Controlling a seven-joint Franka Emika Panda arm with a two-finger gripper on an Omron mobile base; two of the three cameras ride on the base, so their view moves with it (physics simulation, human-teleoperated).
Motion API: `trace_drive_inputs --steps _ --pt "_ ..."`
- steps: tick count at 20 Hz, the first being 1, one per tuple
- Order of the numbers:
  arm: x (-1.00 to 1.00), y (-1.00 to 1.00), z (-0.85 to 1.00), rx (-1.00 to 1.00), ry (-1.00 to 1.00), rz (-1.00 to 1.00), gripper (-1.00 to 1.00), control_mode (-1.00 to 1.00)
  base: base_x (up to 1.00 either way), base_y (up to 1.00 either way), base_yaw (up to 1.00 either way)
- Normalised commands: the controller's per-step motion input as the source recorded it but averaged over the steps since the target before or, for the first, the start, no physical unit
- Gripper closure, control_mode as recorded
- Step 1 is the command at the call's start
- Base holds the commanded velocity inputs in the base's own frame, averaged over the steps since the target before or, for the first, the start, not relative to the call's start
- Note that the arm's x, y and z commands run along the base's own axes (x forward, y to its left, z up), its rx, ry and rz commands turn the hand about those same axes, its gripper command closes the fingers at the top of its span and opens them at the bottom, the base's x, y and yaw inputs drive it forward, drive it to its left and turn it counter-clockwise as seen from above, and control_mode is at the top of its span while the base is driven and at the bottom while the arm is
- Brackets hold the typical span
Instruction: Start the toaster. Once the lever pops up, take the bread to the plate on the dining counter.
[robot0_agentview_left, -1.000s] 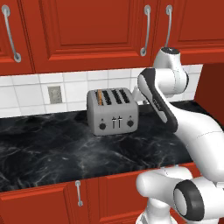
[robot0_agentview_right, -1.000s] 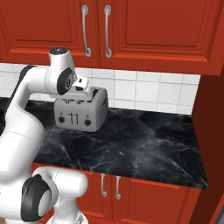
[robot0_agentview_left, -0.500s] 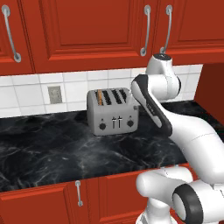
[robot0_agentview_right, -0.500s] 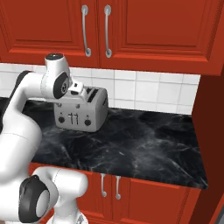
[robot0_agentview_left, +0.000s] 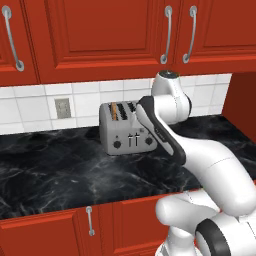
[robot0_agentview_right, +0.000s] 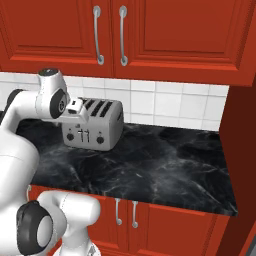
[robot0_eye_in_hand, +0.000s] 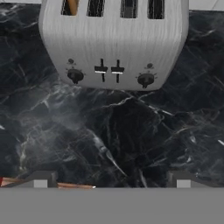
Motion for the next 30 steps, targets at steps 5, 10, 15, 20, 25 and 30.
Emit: trace_drive_inputs --steps 5,10,15,20,25,30 --pt "0.01 0.3 -0.16 0.0 0.0 0.0 -1.0 -1.0 0.0 0.0 0.0" --pt "0.0 0.02 -0.11 0.0 0.0 0.0 -1.0 -1.0 0.0 0.0 0.0" --pt "0.0 0.03 -0.12 0.0 0.0 0.0 -1.0 -1.0 0.0 0.0 0.0" --pt "0.07 0.02 -0.12 0.0 0.0 0.0 -1.0 -1.0 0.0 0.0 0.0" --pt "0.15 0.04 -0.13 0.0 0.0 0.0 -1.0 -1.0 0.0 0.0 0.0" --pt "0.02 0.04 -0.11 0.0 0.0 0.0 -1.0 -1.0 0.0 0.0 0.0"
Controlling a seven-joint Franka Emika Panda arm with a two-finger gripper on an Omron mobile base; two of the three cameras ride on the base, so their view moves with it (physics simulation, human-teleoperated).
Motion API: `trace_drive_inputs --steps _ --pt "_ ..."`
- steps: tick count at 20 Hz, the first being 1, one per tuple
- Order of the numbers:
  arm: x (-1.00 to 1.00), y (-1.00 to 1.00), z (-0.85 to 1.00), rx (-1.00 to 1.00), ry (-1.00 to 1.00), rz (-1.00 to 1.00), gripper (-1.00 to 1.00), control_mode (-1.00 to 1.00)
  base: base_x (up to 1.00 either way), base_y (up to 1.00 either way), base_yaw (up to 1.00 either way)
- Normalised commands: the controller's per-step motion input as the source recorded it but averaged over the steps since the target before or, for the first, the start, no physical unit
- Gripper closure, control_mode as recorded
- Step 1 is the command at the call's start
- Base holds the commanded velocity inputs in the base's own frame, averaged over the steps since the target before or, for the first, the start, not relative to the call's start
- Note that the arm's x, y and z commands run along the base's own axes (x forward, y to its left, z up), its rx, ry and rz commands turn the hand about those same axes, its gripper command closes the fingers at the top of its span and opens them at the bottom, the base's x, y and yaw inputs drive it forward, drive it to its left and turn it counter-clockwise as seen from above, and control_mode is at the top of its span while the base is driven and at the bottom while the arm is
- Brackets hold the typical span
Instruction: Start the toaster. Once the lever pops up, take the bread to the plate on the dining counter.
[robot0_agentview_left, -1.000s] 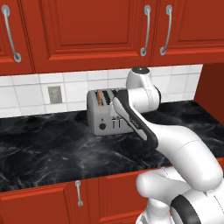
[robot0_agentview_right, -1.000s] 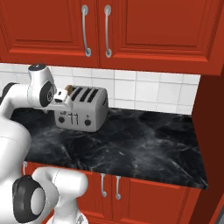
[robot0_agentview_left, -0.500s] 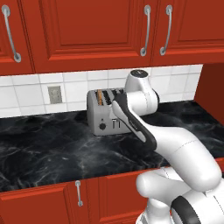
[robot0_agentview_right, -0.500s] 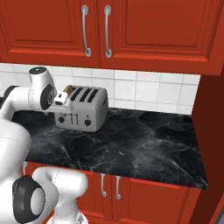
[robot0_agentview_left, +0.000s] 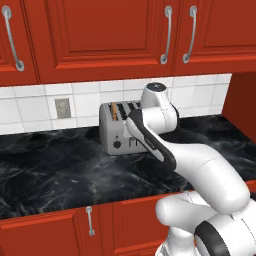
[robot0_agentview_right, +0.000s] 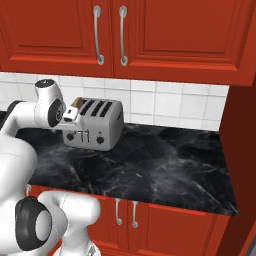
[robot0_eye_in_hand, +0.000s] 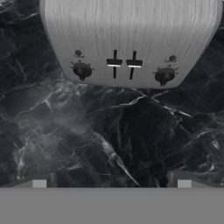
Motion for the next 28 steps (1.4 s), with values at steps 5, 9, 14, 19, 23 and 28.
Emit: trace_drive_inputs --steps 5,9,14,19,23,28 --pt "0.14 0.12 -0.14 0.0 -0.01 0.0 -1.0 -1.0 0.0 0.0 0.0" --pt "0.26 0.19 -0.17 0.0 -0.01 0.0 -1.0 -1.0 0.0 0.0 0.0" --pt "0.34 0.2 -0.07 0.0 0.0 0.0 -1.0 -1.0 0.0 0.0 0.0" --pt "0.33 0.08 -0.04 0.0 0.0 0.0 -1.0 -1.0 0.0 0.0 0.0" --pt "0.42 0.0 -0.08 0.0 0.0 0.0 -1.0 -1.0 0.0 0.0 0.0" --pt "0.36 0.0 -0.17 0.0 0.0 0.0 -1.0 -1.0 0.0 0.0 0.0"
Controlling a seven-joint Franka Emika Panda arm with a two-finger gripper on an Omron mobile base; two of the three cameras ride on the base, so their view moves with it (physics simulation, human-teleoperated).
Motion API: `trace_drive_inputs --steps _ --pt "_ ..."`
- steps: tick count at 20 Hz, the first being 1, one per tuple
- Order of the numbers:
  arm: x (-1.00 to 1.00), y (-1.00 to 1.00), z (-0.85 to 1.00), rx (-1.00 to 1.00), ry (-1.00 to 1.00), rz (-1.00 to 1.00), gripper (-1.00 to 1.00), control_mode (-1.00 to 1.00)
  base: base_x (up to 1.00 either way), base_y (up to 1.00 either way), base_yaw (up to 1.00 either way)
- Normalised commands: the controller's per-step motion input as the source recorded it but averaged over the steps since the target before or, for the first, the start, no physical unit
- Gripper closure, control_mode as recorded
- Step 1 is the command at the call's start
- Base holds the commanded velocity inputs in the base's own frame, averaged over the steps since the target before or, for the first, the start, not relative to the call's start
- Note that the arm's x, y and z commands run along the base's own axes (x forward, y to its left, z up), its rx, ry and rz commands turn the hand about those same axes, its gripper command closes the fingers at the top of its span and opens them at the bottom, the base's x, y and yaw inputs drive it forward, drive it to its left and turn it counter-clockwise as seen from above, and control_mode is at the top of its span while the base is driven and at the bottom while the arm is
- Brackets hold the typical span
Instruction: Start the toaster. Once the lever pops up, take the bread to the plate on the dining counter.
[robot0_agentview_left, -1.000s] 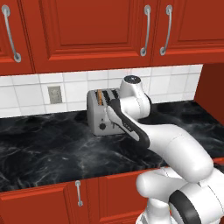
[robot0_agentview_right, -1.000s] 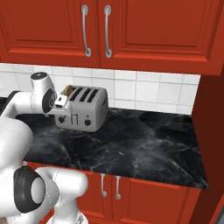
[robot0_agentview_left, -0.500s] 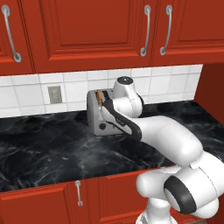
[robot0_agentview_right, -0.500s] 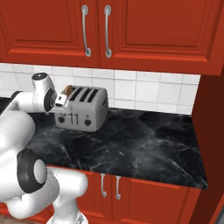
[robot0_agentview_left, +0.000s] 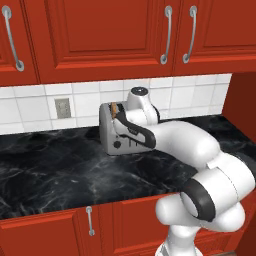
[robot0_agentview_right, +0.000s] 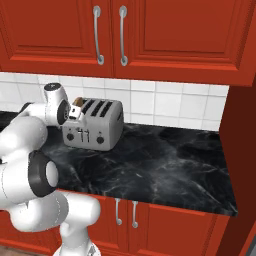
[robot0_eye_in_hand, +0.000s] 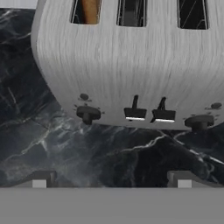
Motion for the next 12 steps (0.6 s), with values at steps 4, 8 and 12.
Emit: trace_drive_inputs --steps 4,8,12 --pt "0.34 0.02 -0.17 0.0 0.0 0.0 -1.0 -1.0 0.0 0.0 0.0" --pt "0.29 0.09 -0.23 0.0 0.0 0.0 -1.0 -1.0 0.0 0.0 0.0" --pt "0.35 0.11 -0.18 0.0 0.0 0.0 -1.0 -1.0 0.0 0.0 0.0"
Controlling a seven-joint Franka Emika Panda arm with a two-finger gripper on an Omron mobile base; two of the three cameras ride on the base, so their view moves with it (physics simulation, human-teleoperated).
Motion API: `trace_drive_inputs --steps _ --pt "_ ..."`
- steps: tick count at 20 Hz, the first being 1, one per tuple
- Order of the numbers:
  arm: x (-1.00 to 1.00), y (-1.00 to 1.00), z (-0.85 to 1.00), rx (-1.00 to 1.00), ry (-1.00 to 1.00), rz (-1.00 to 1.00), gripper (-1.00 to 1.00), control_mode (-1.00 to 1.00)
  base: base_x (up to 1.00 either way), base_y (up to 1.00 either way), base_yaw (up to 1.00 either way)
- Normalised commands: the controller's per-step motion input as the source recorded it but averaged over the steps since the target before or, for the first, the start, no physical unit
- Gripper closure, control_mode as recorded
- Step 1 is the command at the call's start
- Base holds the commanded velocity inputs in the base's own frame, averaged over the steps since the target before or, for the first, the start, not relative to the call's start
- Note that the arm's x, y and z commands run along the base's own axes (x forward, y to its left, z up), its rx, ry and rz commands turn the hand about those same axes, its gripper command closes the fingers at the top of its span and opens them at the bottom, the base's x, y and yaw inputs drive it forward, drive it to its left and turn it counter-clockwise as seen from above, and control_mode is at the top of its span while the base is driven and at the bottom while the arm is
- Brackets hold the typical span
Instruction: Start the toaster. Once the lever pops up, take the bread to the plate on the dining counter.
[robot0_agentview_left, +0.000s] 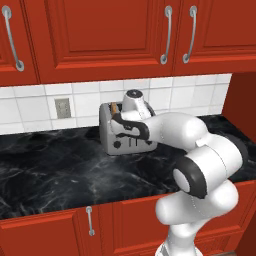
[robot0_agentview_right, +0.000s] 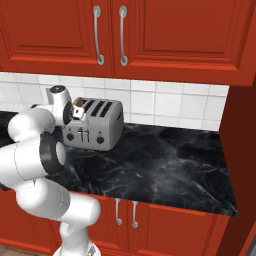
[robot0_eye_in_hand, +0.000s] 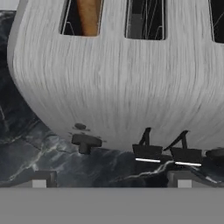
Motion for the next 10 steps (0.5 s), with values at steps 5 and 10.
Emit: trace_drive_inputs --steps 5,10 --pt "0.35 0.02 -0.11 0.0 0.0 0.0 -1.0 -1.0 0.0 0.0 0.0" --pt "0.05 0.0 -0.11 0.0 0.0 0.0 -1.0 -1.0 0.0 0.0 0.0"
